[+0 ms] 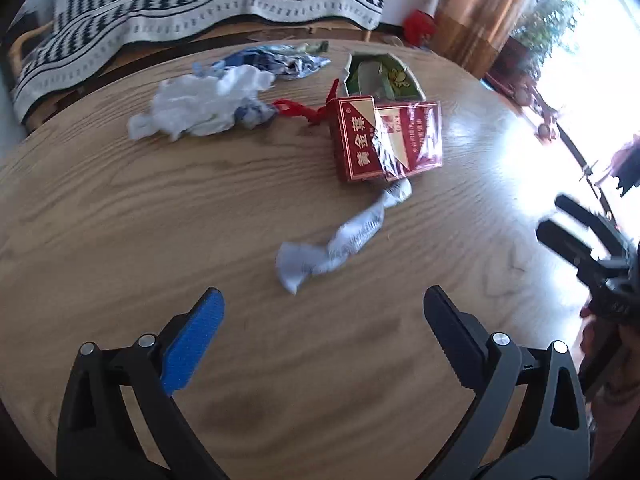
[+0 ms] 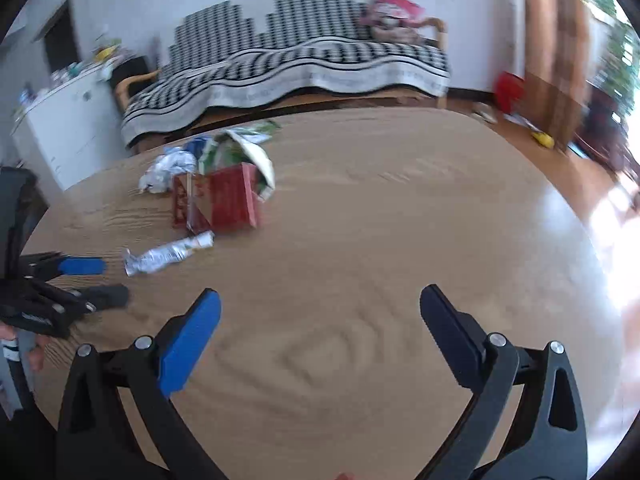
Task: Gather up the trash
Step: 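Return both grippers to the table and grasp the white wrapper strip with the left gripper, then hold the wrapper strip in the left gripper while the right gripper grasps the red cigarette box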
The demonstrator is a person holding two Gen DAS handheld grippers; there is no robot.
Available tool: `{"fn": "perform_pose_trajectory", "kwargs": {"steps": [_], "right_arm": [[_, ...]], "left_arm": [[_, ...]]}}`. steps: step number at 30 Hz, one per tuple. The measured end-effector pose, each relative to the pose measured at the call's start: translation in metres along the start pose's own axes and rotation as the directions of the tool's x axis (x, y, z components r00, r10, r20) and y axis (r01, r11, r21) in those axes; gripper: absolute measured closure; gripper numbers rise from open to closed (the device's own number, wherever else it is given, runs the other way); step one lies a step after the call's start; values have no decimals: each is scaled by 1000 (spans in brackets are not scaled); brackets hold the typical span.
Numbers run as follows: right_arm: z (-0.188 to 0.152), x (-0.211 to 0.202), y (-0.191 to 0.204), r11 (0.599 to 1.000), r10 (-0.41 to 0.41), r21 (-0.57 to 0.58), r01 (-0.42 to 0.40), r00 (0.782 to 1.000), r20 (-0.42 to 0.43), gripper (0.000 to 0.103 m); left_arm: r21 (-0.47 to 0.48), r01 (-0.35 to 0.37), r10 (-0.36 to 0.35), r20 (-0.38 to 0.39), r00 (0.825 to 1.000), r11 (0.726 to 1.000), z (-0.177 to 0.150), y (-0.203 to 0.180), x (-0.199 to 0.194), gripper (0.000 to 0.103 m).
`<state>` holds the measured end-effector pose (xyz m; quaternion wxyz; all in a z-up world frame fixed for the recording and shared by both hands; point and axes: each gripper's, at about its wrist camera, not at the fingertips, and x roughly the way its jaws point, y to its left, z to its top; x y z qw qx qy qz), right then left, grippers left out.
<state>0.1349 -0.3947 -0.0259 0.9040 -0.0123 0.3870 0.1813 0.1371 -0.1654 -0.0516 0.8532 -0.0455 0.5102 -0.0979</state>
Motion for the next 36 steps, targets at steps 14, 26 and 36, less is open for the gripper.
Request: {"fn": "perform_pose_trajectory", "kwargs": {"steps": [14, 26, 36], "right_arm": [[62, 72, 23, 974, 226, 35, -225, 974, -32, 7], [50, 90, 49, 956, 290, -8, -292, 951, -104, 7], [42, 80, 86, 945, 315, -51, -323, 941, -123, 7]], "left_arm": [[238, -65, 43, 98, 994, 969, 9, -21, 22, 6], [138, -43, 22, 149, 989, 990, 5, 6, 5, 76], [68, -25, 17, 125, 992, 997, -16, 33, -13, 94]]}}
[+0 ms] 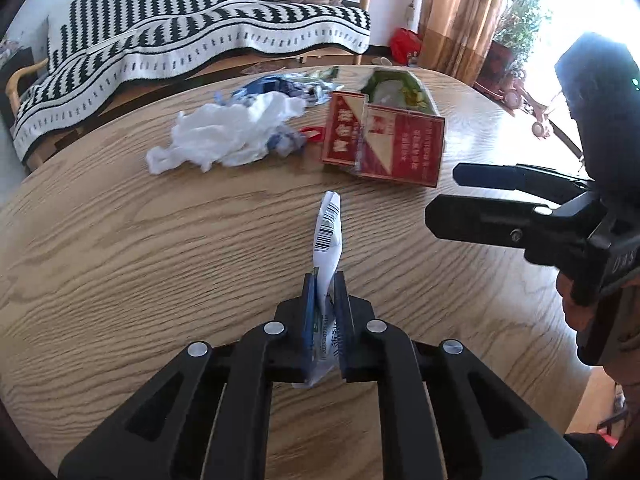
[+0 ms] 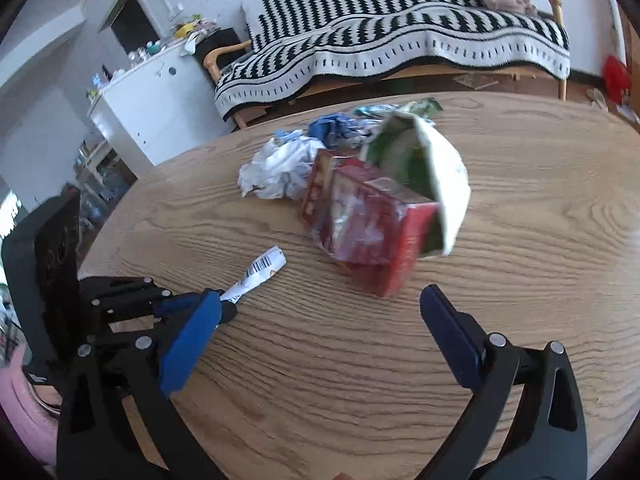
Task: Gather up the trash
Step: 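Hold the wrapper strip in the left gripper while the right gripper grasps the red cigarette box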
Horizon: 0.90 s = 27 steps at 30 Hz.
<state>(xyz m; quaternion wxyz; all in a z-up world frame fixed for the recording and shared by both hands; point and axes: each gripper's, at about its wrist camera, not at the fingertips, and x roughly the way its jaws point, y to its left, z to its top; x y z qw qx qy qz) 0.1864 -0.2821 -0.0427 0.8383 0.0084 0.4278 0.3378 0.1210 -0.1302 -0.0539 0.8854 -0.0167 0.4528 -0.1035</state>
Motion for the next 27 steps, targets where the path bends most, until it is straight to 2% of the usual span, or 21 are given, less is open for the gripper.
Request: {"fn": "perform_pose_trajectory", "kwargs": {"steps": [2, 3, 8, 12, 17, 20, 22, 23, 27], "right_arm": [[4, 6, 2, 999, -50, 8, 50, 999, 7, 7], [6, 8, 0, 998, -51, 25, 50, 999, 7, 7], [16, 11, -10, 996, 20, 91, -25, 998, 56, 7], [26, 11, -22, 991, 13, 135, -24, 997, 82, 7], [39, 17, -30, 991, 62, 114, -69, 996, 61, 7], [39, 19, -25, 990, 98, 94, -102, 994, 47, 24], [37, 22, -19, 992, 93, 77, -95, 995, 25, 60], [35, 23, -17, 994, 85, 71, -86, 996, 20, 68], [31, 25, -11, 995, 82, 60, -83, 996, 20, 78]], "left_arm": [[-21, -8, 8, 1, 1000, 1000, -1, 8, -2, 94], [-30, -9, 9, 1, 1000, 1000, 1, 14, -2, 94], [-76, -32, 32, 4, 999, 997, 3, 36, -3, 94], [-125, -37, 38, 5, 999, 991, 5, 56, -5, 94], [-139, -46, 47, 4, 999, 989, 3, 68, -8, 94], [-153, -60, 61, 3, 998, 986, 4, 71, -8, 94], [-169, -61, 62, 4, 998, 984, 5, 72, -8, 94], [-171, -64, 66, 3, 998, 983, 5, 72, -8, 94], [-170, -67, 68, 1, 998, 983, 5, 70, -8, 94]]}}
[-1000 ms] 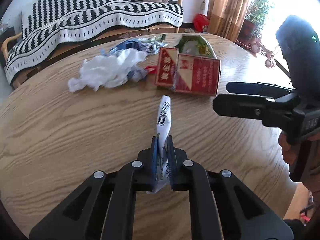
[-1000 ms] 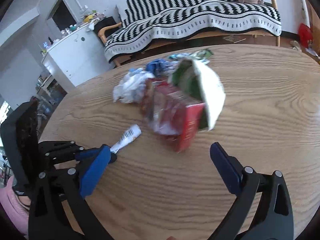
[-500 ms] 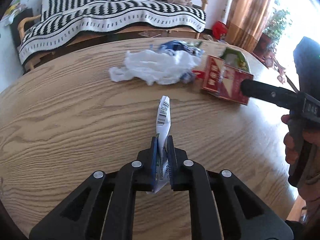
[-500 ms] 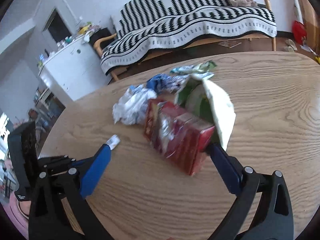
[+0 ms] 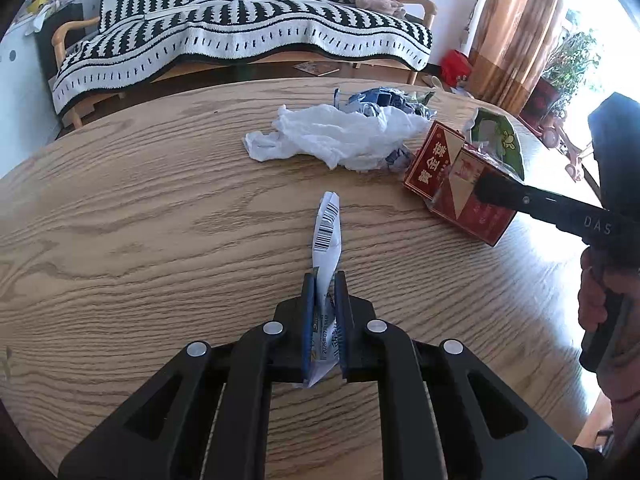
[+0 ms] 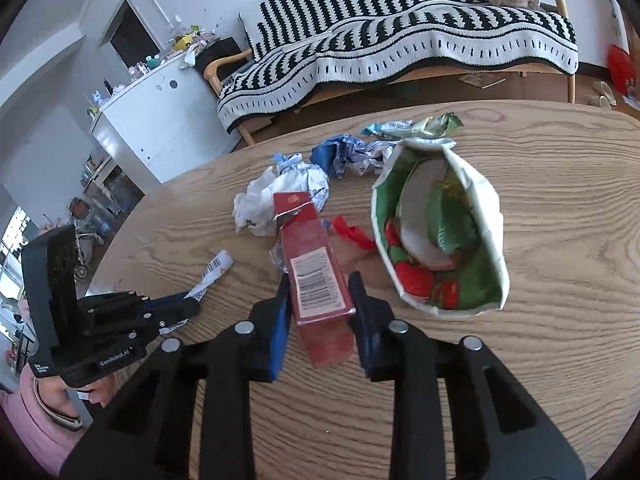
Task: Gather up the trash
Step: 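Hold the wrapper strip in the left gripper while the right gripper grasps the red cigarette box, then carry the strip and red box over the bin and release both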
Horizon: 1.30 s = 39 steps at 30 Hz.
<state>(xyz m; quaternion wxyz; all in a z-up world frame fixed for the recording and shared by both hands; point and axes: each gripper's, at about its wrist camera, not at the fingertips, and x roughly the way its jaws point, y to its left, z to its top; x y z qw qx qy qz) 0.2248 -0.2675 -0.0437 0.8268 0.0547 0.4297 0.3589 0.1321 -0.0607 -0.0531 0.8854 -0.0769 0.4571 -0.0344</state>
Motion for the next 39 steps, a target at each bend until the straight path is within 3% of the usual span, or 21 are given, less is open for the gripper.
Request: {"fn": "perform_pose_trajectory", "kwargs": {"steps": [10, 15, 19, 23, 26, 29, 34, 36, 39], "right_arm": [[1, -10, 7, 1000, -16, 1, 16, 999, 39, 80], [-4, -33, 17, 999, -31, 11, 30, 997, 76, 80], [-16, -75, 25, 997, -71, 33, 67, 991, 112, 80], [-37, -143, 29, 991, -130, 44, 124, 977, 167, 80], [-67, -205, 27, 983, -182, 68, 171, 959, 219, 80], [-102, -259, 18, 968, -245, 123, 220, 937, 251, 80], [-186, -343, -10, 905, -400, 258, 338, 881, 251, 80], [-226, -359, -29, 875, -431, 338, 346, 876, 217, 80], [-290, -357, -62, 813, -449, 464, 352, 886, 117, 80]], "left_arm": [[-4, 32, -32, -5, 999, 999, 1, -2, -1, 94], [-29, 87, -86, 14, 996, 996, 7, -10, -10, 94], [32, 82, -83, 31, 996, 996, 3, -42, -21, 94], [64, 139, -141, 42, 989, 988, -11, -83, -50, 94], [111, 210, -215, 31, 976, 971, -24, -127, -73, 94], [194, 289, -295, 3, 956, 938, -43, -190, -97, 94], [255, 425, -409, -115, 905, 869, -90, -281, -109, 94], [243, 466, -428, -194, 883, 851, -119, -311, -97, 94], [215, 479, -404, -316, 858, 851, -160, -343, -67, 94]]}}
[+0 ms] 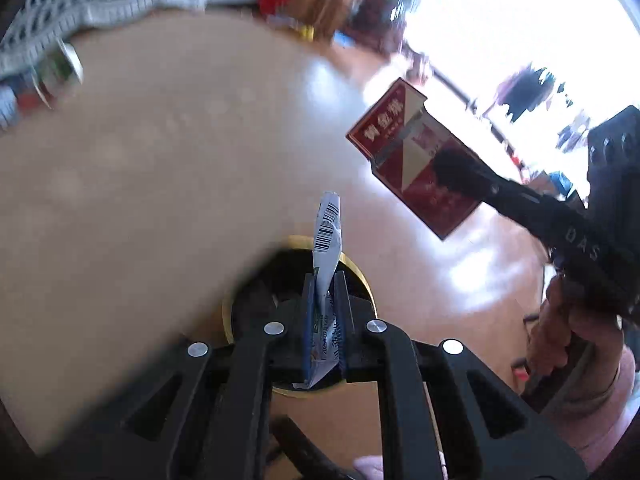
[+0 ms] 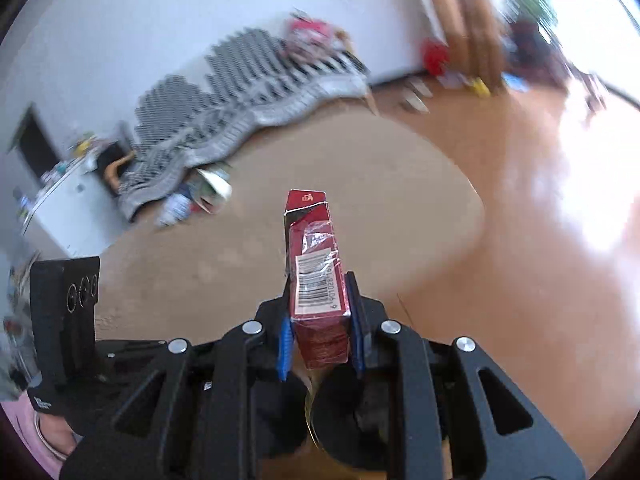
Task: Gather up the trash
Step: 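Carry the strip and red box over the bin and release both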
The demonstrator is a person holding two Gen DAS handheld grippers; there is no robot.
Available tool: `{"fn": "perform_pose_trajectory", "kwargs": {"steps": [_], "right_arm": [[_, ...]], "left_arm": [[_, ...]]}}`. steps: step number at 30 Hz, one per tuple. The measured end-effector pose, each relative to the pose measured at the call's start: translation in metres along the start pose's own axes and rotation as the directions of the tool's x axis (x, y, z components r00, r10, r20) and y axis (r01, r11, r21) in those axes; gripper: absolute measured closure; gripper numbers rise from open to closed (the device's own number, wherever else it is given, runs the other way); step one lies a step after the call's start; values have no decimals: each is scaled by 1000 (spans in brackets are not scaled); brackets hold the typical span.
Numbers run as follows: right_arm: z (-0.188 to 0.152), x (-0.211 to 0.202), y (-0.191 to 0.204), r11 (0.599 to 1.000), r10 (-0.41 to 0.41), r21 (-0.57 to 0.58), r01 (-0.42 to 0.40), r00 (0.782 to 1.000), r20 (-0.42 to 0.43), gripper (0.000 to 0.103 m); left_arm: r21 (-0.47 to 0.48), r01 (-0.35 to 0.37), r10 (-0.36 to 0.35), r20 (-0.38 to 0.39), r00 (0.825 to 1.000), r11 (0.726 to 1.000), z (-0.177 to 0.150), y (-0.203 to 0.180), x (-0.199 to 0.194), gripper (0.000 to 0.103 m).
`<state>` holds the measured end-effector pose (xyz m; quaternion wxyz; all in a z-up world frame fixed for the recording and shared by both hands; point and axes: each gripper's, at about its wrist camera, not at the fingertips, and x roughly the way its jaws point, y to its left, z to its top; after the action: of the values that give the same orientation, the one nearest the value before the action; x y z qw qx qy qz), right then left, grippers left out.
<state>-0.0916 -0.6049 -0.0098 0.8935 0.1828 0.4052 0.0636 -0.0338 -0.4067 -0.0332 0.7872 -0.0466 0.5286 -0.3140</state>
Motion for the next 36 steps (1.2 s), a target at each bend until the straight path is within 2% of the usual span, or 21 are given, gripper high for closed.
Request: {"fn": "perform_pose_trajectory", "kwargs": {"steps": [3, 6, 13, 16, 24, 25, 26, 27, 28, 29, 32, 34, 36], "right_arm": [[-30, 13, -36, 995, -15, 93, 20, 998, -55, 80], [-48, 24, -56, 990, -6, 143, 20, 996, -93, 80], [-55, 32, -66, 986, 1, 166, 20, 992, -128, 80], [-54, 32, -65, 985, -3, 168, 25, 992, -129, 80], [-52, 38, -58, 981, -11, 190, 37, 991, -133, 79], [-51, 38, -60, 979, -15, 199, 43, 990, -139, 69], [-49, 37, -62, 977, -26, 207, 56, 989, -144, 54], [-47, 35, -63, 975, -41, 213, 70, 989, -139, 14], [-45, 32, -65, 974, -53, 214, 80, 990, -127, 7], [-41, 28, -67, 972, -71, 214, 94, 991, -110, 6], [-31, 9, -74, 965, -142, 220, 141, 990, -10, 6], [-24, -3, -74, 959, -208, 210, 192, 977, 57, 6], [-15, -9, -69, 956, -255, 179, 234, 961, 107, 6]], "left_arm": [[10, -23, 24, -105, 994, 1000, -17, -12, 40, 95], [13, -33, 34, -160, 987, 999, -24, -15, 59, 95], [23, -44, 47, -180, 983, 999, -26, -21, 69, 96], [27, -41, 45, -187, 981, 999, -13, -20, 76, 96], [44, -37, 45, -206, 977, 998, -20, -22, 80, 94], [49, -53, 62, -213, 975, 997, -21, -22, 83, 86], [40, -75, 82, -222, 971, 996, -20, -21, 84, 48], [22, -96, 99, -214, 972, 995, -20, -19, 83, 20], [0, -124, 122, -175, 977, 992, -20, -17, 78, 8], [-28, -149, 144, -120, 982, 988, -19, -14, 69, 6], [-52, -132, 125, -123, 985, 990, -13, -9, 54, 6], [-72, -109, 104, -67, 992, 991, -4, -5, 27, 6], [-81, -122, 124, 18, 992, 989, 7, 5, -4, 6]]}}
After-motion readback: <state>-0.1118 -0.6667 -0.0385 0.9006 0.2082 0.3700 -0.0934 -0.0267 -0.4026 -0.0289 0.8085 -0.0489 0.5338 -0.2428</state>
